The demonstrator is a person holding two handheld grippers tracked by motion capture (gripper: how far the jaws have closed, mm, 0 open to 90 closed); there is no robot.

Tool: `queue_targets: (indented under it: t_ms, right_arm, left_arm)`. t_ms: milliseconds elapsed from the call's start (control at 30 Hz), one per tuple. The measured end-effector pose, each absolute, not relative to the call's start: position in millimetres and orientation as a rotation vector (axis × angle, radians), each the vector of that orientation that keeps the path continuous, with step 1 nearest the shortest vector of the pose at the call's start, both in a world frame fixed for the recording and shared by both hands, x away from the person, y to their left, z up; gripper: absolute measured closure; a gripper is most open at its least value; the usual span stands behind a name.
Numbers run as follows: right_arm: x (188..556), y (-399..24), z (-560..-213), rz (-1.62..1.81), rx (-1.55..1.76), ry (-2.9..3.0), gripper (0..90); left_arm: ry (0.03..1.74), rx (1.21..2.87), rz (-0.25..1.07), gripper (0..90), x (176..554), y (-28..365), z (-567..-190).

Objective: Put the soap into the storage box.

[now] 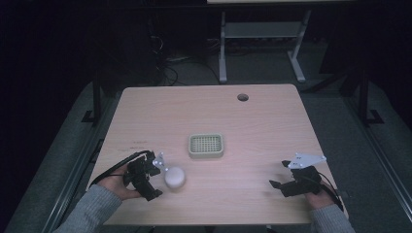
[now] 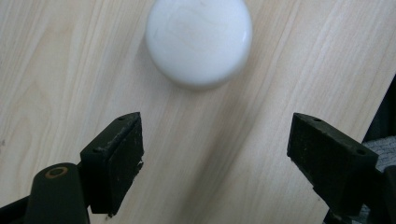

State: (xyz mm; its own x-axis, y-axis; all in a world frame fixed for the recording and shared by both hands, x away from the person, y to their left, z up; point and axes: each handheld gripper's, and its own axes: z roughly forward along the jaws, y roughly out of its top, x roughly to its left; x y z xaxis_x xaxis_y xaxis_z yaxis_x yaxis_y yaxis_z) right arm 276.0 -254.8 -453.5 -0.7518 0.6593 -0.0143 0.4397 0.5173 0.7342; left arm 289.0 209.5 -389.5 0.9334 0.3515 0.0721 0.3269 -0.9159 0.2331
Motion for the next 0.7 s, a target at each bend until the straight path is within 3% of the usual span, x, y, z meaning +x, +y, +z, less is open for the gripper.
queue_targets:
  t_ms: [700]
  right_arm:
    - [276.5, -255.5, -451.8, 1.084, 0.913, 2.469, 13.6]
  left_arm:
    - [0.477, 2.880, 0.142, 18.2, 303.2, 189.6, -384.0]
